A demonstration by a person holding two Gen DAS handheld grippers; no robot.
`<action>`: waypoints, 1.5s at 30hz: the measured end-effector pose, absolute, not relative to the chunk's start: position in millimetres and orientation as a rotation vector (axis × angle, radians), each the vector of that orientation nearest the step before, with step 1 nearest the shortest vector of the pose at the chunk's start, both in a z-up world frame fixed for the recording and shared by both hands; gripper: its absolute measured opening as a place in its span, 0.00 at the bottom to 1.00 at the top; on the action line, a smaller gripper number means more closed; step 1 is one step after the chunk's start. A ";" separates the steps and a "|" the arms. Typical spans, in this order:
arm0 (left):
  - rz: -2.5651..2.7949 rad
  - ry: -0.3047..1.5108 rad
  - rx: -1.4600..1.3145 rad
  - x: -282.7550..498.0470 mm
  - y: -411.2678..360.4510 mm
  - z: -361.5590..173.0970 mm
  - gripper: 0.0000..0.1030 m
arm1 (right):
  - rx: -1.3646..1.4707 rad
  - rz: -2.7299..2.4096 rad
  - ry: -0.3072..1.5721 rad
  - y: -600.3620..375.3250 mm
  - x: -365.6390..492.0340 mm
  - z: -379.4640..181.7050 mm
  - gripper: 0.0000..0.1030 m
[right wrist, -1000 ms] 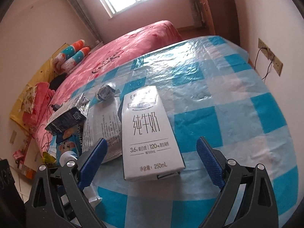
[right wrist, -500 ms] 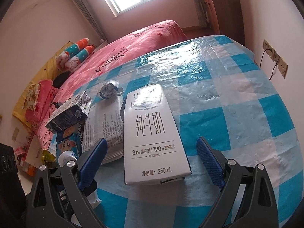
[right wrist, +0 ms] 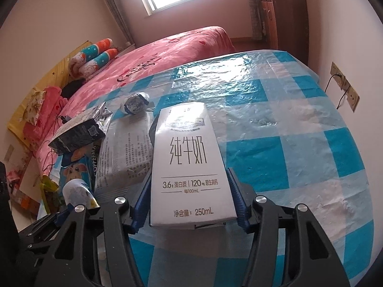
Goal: Collect trash
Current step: 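Close the left tool on the white plastic bag while the right tool holds the carton, then carry the white bag and milk carton in both tools to the orange bin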
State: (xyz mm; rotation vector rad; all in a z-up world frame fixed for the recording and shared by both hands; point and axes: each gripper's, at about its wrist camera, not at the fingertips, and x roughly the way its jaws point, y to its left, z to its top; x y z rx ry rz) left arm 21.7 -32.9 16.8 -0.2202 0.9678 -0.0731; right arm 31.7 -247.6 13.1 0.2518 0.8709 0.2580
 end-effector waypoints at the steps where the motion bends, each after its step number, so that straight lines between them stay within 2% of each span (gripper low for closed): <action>1: -0.075 0.966 -0.223 21.1 -32.5 16.7 0.70 | 0.258 0.265 0.870 -248.3 31.2 13.2 0.56; 34: -0.169 0.861 -0.266 -51.2 38.3 45.8 0.70 | 0.570 0.562 0.859 -252.3 -3.5 21.1 0.54; 45: -0.157 0.833 -0.287 -75.5 74.0 50.2 0.70 | 0.620 0.682 0.879 -216.1 -26.8 35.1 0.54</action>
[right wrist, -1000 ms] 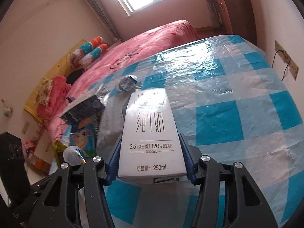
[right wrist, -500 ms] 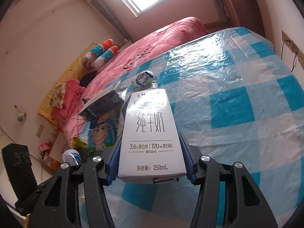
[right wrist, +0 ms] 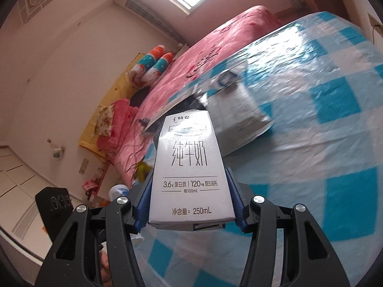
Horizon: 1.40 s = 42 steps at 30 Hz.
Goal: Collect trash
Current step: 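Carry the white bag and milk carton in both tools to the orange bin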
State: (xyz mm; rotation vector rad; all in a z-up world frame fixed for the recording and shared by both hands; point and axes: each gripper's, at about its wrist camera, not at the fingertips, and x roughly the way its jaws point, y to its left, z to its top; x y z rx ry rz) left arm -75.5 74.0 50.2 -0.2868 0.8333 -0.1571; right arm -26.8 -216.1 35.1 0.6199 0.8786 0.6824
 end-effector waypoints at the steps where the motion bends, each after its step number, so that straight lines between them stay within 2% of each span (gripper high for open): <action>1: -0.155 0.832 -0.289 -77.3 76.4 50.1 0.70 | 0.618 0.694 0.882 -210.4 -29.1 36.9 0.54; 22: 0.017 0.810 -0.384 -136.7 196.4 38.8 0.70 | 0.543 0.969 1.053 -57.7 -71.5 49.8 0.54; 32: 0.215 0.824 -0.446 -193.9 288.5 20.7 0.70 | 0.361 1.137 1.138 57.1 -102.6 58.0 0.54; 42: 0.399 0.876 -0.544 -244.2 369.0 -21.5 0.70 | 0.182 1.243 1.210 155.8 -137.6 45.4 0.54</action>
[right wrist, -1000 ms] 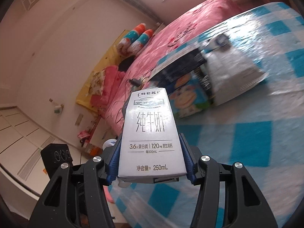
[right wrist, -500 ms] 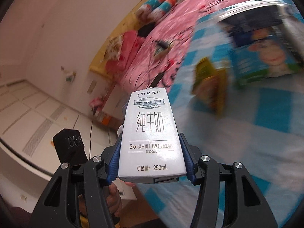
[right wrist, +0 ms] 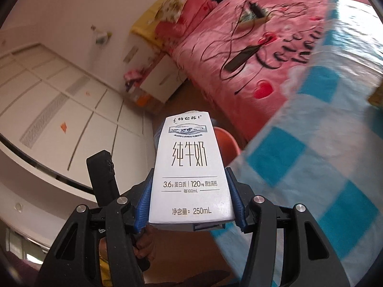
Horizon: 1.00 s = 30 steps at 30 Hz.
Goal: Collect trash
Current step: 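Carry the white bag and milk carton in both tools to the orange bin, then open both tools over the orange bin to drop the items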
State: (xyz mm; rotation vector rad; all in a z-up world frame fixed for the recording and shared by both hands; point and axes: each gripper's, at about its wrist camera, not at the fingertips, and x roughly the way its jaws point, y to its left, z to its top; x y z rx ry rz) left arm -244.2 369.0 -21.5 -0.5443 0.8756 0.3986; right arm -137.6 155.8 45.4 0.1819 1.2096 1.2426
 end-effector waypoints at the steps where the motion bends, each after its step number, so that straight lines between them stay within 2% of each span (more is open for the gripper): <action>1: 0.413 0.880 -0.558 -247.9 376.2 -26.5 0.70 | 0.167 1.250 1.216 168.7 -140.9 44.8 0.54; 6: 0.460 0.895 -0.573 -258.4 392.6 -40.9 0.70 | 0.091 1.274 1.221 203.8 -152.2 40.9 0.55; 7: 0.473 0.900 -0.569 -259.0 394.5 -42.7 0.70 | 0.070 1.267 1.222 209.7 -153.6 38.4 0.57; 10: 0.537 0.944 -0.553 -264.2 405.2 -51.5 0.76 | 0.049 1.256 1.214 216.1 -154.9 34.8 0.73; 13: 0.574 0.948 -0.567 -274.0 413.8 -54.9 0.79 | 0.060 1.236 1.197 209.0 -154.4 35.8 0.75; 16: 0.585 0.951 -0.569 -276.8 416.4 -55.0 0.80 | 0.072 1.197 1.167 196.9 -150.3 38.8 0.82; 30: 0.505 0.926 -0.528 -251.4 383.1 -34.6 0.80 | 0.102 1.071 1.046 128.9 -139.3 52.1 0.83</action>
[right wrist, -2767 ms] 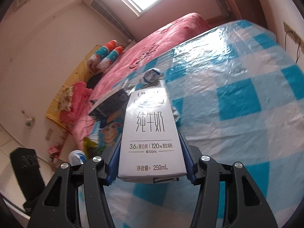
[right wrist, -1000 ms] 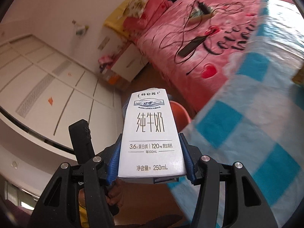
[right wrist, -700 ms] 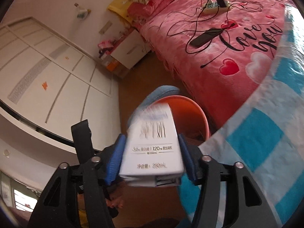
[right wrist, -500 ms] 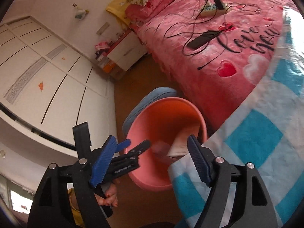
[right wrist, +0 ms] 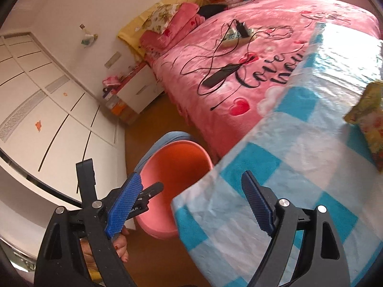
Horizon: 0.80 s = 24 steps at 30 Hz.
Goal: Collect trash
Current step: 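Open both tools over the orange bin to drop the items, then bring both tools back over the table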
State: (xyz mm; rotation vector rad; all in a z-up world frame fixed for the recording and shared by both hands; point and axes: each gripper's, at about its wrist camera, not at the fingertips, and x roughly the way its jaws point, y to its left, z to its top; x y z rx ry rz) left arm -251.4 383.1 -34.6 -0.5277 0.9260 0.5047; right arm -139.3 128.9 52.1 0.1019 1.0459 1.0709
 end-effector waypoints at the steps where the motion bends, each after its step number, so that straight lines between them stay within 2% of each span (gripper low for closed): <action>1: 0.498 0.924 -0.520 -248.4 380.6 -32.7 0.80 | 0.101 1.064 1.038 125.8 -138.7 52.4 0.83; 4: 0.468 0.910 -0.495 -238.8 367.6 -21.5 0.80 | 0.106 1.037 1.015 112.7 -136.9 54.2 0.87; 24: 0.330 0.894 -0.347 -192.0 289.2 13.1 0.80 | 0.196 0.919 0.930 24.8 -117.7 63.2 0.88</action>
